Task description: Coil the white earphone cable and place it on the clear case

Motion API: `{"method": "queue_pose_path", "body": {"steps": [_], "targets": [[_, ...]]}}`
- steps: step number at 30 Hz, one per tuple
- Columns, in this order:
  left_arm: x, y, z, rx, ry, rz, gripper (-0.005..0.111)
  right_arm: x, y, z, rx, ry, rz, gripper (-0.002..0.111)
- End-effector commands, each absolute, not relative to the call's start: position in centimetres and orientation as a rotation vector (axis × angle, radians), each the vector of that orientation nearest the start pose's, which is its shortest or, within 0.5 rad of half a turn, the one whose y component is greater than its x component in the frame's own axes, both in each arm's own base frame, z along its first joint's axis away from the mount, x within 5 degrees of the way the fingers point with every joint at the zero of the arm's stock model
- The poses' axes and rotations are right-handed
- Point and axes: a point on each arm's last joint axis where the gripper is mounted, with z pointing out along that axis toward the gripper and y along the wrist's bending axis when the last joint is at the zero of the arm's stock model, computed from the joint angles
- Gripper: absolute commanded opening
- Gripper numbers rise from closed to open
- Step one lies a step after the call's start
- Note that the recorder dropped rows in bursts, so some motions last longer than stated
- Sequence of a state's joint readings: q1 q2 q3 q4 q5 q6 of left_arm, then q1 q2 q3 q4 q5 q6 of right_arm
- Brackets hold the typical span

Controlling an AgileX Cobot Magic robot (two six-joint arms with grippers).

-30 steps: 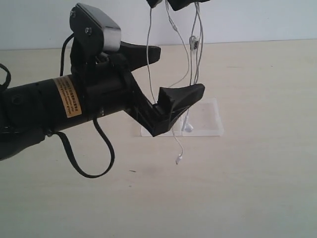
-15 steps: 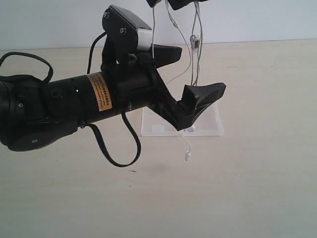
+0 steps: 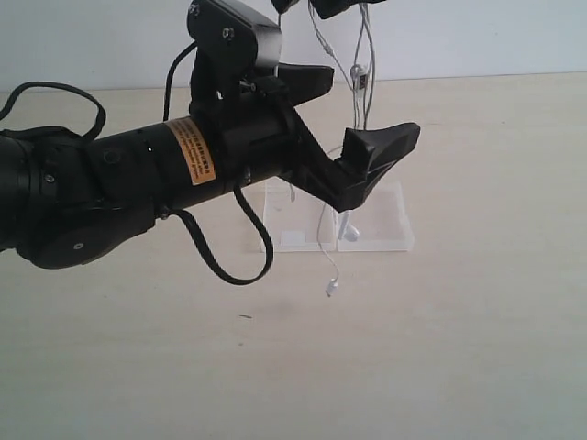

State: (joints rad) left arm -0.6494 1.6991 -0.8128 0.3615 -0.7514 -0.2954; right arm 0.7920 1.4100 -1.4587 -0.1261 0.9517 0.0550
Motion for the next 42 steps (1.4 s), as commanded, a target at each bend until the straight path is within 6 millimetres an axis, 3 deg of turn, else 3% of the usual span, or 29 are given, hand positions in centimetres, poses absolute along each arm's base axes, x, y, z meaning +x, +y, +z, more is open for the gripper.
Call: {"method": "queue_pose_path", "body": {"steps": [1,3,6,8,9,13,26,28,32,42], "targets": [[26.9,-23.1,23.0,0.673,1.534,-0.709,0.105,21.8,20.5,39.9,-0.893,2.204,0.238,0.0],[26.9,-23.1,23.0,0.672,1.534,-0.709,0.104,21.8,20.5,39.9,-0.898,2.202,0.236,0.0],[27.0,-23.1,23.0,0.67,1.535,-0.709,0.093,21.8,20.5,39.9,-0.898,2.202,0.236,0.0],[27.0,-23.1,23.0,0.668,1.535,-0.709,0.071,21.8,20.5,39.9,-0.896,2.203,0.236,0.0],[27.0,-23.1,23.0,0.668,1.535,-0.709,0.052,21.8,20.5,39.9,-0.896,2.204,0.238,0.0],[27.0,-23.1,23.0,0.668,1.535,-0.709,0.002,21.8,20.5,39.9,-0.897,2.207,0.236,0.0],[26.9,-23.1,23.0,0.691,1.528,-0.695,0.0,21.8,20.5,39.9,-0.895,2.211,0.233,0.0],[26.8,-22.9,23.2,0.694,1.544,-0.682,0.0,21.8,20.1,40.1,-0.884,2.193,0.196,0.0],[26.5,-22.6,24.0,0.698,1.551,-0.664,0.0,20.0,17.7,40.8,-0.79,2.123,0.2,0.0],[26.0,-21.9,25.5,0.703,1.561,-0.631,0.0,15.9,14.2,36.3,-0.652,1.997,0.385,0.0]]}}
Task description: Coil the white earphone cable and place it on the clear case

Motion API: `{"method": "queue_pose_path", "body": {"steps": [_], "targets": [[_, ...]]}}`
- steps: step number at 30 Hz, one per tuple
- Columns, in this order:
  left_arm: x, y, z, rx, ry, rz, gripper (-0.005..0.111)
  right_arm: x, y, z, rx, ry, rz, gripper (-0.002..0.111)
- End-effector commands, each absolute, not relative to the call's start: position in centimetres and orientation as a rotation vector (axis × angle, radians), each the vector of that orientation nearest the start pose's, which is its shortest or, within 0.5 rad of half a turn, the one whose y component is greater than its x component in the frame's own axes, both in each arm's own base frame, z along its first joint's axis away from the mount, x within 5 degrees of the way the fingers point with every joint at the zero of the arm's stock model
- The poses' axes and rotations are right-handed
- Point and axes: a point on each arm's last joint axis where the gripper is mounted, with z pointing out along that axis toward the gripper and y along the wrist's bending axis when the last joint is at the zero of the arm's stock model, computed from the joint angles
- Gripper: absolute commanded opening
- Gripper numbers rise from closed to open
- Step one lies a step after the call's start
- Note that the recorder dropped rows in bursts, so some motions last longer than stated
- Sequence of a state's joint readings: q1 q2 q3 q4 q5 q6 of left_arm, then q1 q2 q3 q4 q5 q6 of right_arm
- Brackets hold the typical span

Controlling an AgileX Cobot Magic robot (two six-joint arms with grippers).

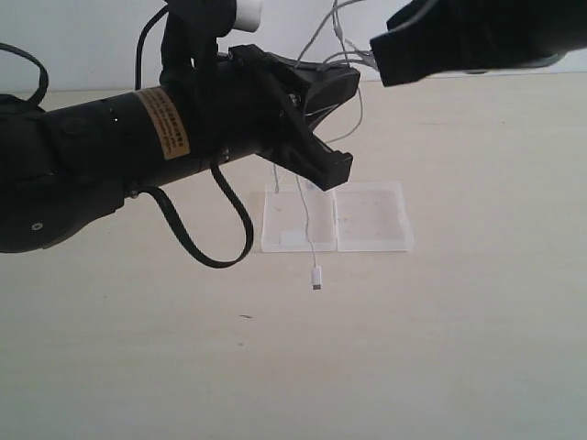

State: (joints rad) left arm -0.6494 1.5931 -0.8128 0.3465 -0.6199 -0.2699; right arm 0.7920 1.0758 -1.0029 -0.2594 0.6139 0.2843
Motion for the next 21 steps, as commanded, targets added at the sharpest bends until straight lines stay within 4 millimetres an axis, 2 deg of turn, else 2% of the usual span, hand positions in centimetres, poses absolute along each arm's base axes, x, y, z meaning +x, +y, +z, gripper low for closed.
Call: {"method": "queue_pose_path", "body": {"steps": [1,5,14,21], "targets": [[26.2,-21.6,25.5,0.695,1.563,-0.624,0.0,15.2,13.6,35.9,-0.642,1.981,0.401,0.0],[26.6,-21.1,25.5,0.677,1.568,-0.61,0.0,13.7,12.3,34.4,-0.626,1.947,0.444,0.0],[26.7,-21.0,25.5,0.673,1.563,-0.611,0.0,12.9,12.0,29.9,-0.631,1.951,0.503,0.0],[26.7,-21.0,25.6,0.675,1.561,-0.608,0.0,12.5,11.8,29.0,-0.638,1.97,0.499,0.0]]}}
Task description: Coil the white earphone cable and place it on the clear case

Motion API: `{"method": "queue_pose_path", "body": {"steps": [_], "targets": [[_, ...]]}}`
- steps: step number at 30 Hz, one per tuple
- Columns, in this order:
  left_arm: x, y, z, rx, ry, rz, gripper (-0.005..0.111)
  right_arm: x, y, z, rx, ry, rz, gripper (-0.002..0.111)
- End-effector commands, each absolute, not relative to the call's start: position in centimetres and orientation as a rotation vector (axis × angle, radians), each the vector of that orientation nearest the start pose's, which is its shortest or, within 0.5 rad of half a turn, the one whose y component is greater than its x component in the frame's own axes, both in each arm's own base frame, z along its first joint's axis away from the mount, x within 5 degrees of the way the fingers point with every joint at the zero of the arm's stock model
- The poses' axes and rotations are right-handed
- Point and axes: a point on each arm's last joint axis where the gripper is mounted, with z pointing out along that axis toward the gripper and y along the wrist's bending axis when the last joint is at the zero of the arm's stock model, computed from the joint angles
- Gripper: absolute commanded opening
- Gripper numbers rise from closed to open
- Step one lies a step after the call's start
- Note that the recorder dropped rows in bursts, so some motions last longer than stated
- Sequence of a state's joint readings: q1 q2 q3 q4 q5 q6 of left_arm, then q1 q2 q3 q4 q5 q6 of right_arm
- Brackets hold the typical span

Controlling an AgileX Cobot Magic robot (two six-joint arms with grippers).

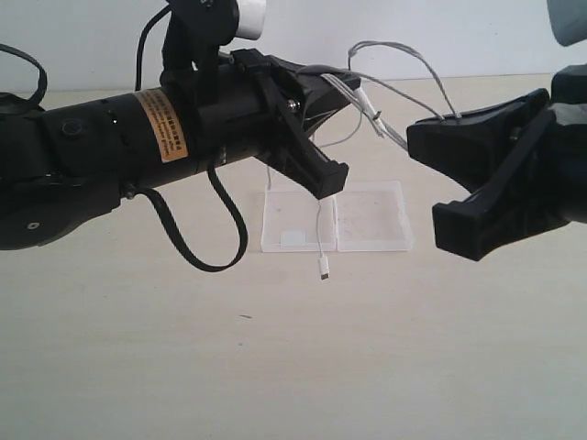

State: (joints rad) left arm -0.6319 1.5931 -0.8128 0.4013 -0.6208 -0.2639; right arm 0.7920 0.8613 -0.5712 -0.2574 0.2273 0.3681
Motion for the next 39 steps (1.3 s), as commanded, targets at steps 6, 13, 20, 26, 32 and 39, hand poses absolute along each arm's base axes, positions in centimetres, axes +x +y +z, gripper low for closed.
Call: {"method": "queue_pose_path", "body": {"steps": [6,13,20,26,32,39], "targets": [[27.0,-20.6,25.6,0.66,1.566,-0.597,0.0,11.9,11.0,29.3,-0.636,1.963,0.488,0.0],[27.5,-20.0,25.6,0.636,1.567,-0.587,0.0,11.1,10.3,28.1,-0.629,1.974,0.502,0.0],[27.5,-20.0,25.8,0.626,1.559,-0.595,0.0,11.2,10.5,26.4,-0.647,2.003,0.502,0.0],[27.5,-20.0,25.7,0.622,1.564,-0.595,0.0,11.0,10.6,26.1,-0.656,2.03,0.51,0.0],[27.5,-20.0,25.8,0.619,1.561,-0.597,0.0,10.8,10.6,26.3,-0.681,2.012,0.53,0.0],[27.5,-20.0,25.8,0.619,1.559,-0.597,0.0,11.0,11.0,25.9,-0.662,2.047,0.549,0.009]]}}
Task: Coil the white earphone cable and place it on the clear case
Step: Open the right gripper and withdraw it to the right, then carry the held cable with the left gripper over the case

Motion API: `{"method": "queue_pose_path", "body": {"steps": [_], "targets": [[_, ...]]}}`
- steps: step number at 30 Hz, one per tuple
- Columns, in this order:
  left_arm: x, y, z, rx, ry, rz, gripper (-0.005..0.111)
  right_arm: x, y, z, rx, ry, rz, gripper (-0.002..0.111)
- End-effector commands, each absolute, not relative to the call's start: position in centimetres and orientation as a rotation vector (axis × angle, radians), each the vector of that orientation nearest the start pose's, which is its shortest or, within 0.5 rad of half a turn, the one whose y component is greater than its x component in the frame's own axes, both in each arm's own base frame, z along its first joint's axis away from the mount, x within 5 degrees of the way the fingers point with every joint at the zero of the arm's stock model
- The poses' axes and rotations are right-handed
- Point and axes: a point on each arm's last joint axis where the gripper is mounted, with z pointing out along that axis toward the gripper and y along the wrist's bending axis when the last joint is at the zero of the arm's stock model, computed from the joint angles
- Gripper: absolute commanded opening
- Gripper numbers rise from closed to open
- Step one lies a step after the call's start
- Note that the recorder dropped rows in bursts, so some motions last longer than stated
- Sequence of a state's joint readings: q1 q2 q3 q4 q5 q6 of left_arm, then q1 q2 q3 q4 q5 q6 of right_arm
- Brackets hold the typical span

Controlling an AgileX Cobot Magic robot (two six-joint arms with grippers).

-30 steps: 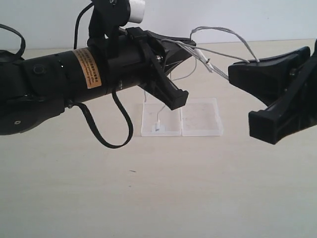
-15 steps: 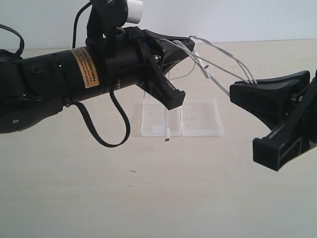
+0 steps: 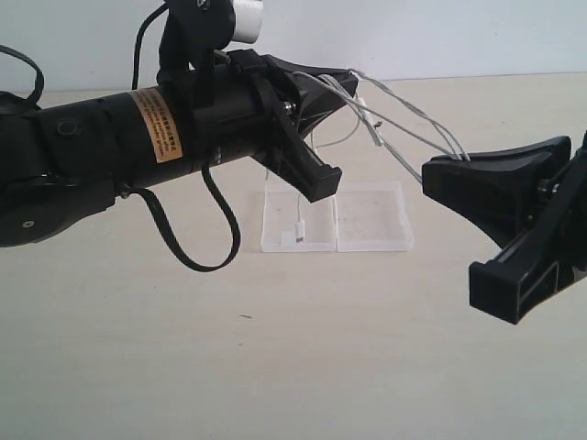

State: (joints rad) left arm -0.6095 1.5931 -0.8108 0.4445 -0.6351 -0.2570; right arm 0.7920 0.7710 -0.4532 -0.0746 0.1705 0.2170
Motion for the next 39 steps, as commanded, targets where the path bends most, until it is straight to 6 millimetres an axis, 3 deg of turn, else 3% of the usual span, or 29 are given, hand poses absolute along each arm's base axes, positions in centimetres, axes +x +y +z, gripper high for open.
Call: {"method": "queue_pose_path", "body": {"steps": [1,5,17,26,35,39], "targets": [[27.5,-20.0,25.8,0.619,1.559,-0.597,0.0,11.1,11.1,25.7,-0.666,2.059,0.544,0.015],[27.5,-20.0,25.9,0.62,1.55,-0.599,0.0,11.8,11.7,24.9,-0.683,2.101,0.525,0.037],[27.5,-20.0,25.9,0.656,1.53,-0.564,0.0,12.7,12.7,24.3,-0.712,2.07,0.518,0.057],[27.6,-20.1,26.0,0.705,1.507,-0.511,0.0,12.5,12.4,23.8,-0.719,2.141,0.495,0.058],[28.7,-20.6,27.1,0.949,1.53,-0.291,0.0,12.1,12.1,24.1,-0.672,2.156,0.525,0.057],[29.4,-20.6,27.9,1.035,1.546,-0.182,0.0,11.1,11.0,24.9,-0.667,2.138,0.53,0.045]]}}
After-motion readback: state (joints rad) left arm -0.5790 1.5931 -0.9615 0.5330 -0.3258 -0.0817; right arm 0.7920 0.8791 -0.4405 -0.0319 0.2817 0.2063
